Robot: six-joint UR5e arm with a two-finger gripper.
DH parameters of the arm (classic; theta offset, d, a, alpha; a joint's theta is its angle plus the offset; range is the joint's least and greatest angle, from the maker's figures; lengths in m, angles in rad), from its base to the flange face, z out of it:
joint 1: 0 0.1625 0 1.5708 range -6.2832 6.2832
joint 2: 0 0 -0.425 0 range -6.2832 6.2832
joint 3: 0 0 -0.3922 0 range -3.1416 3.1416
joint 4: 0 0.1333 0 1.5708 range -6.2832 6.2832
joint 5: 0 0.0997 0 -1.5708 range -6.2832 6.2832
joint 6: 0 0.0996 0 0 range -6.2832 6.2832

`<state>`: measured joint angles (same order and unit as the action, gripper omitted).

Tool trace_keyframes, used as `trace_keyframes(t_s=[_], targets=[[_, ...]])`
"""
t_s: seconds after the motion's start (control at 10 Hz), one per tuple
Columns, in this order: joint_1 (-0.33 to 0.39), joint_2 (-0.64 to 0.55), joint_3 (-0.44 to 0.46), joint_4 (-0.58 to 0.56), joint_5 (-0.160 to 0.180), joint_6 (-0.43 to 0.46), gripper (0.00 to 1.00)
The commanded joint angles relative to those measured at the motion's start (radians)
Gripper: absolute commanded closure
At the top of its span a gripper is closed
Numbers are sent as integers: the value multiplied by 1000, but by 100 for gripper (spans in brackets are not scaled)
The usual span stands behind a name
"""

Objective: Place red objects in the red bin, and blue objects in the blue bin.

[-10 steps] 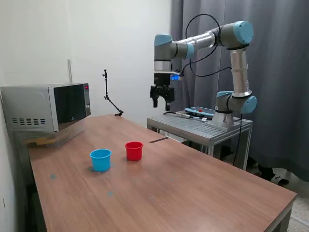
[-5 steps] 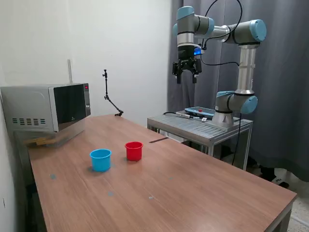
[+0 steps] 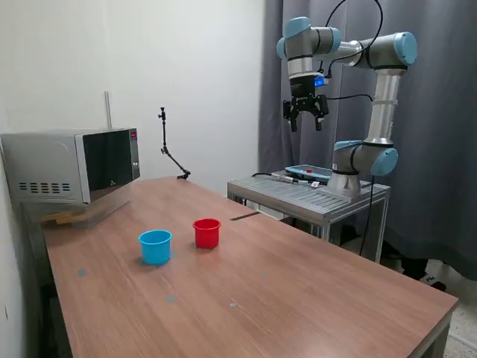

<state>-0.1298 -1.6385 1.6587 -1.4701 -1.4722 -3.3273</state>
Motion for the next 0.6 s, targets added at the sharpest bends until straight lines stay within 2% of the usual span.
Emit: trace_keyframes(t_s=[0.0,0.5], targets=[[-1,0,4,5,4,-17,0],[-1,2,4,-9,9,-20,0]])
